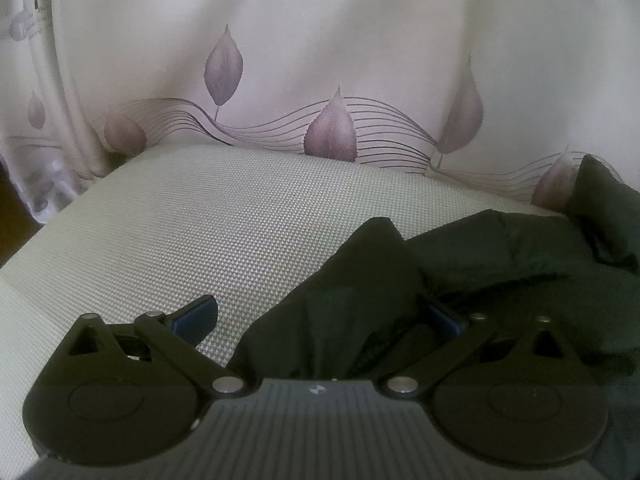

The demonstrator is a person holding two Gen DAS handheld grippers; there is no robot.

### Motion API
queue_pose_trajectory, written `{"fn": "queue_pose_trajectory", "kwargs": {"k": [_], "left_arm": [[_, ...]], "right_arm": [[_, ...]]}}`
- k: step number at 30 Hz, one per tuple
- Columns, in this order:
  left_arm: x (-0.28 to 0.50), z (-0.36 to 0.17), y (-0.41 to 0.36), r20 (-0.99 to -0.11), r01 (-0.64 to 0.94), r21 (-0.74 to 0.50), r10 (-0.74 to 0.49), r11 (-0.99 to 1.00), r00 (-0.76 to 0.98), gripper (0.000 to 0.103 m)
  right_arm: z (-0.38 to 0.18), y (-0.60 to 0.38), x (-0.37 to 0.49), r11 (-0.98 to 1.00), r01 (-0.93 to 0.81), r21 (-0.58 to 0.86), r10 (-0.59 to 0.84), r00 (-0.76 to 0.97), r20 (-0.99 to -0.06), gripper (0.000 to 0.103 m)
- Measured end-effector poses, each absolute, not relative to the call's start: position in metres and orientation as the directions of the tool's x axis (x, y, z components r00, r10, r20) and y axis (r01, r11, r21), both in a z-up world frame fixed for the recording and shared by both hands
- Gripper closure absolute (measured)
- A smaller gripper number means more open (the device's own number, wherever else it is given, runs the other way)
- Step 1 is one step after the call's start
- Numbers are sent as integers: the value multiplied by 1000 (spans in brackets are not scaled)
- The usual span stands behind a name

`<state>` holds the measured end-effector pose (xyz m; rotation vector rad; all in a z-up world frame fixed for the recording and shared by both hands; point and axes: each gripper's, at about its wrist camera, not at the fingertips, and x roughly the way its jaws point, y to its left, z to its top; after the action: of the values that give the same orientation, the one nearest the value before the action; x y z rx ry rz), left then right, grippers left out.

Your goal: Fold large clothes

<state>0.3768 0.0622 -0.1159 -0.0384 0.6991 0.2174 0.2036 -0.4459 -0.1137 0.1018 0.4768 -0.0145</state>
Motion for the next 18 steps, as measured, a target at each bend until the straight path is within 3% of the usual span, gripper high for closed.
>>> {"fn": "queue_pose_trajectory", "kwargs": {"k": [7, 11, 18], "left_arm": [[376, -114, 65, -646, -199, 21, 165, 980, 745, 1], [369, -89, 94, -662, -19, -120, -66, 993, 747, 9], [351, -59, 166, -675, 117, -173, -204, 978, 709, 8]], "right_arm": [[-125, -450, 221, 989, 39, 141, 35, 871, -489, 2], [-125, -461, 223, 979, 39, 199, 70, 856, -512, 2], [-111, -483, 201, 978, 24, 206, 81, 870, -487, 2]]}}
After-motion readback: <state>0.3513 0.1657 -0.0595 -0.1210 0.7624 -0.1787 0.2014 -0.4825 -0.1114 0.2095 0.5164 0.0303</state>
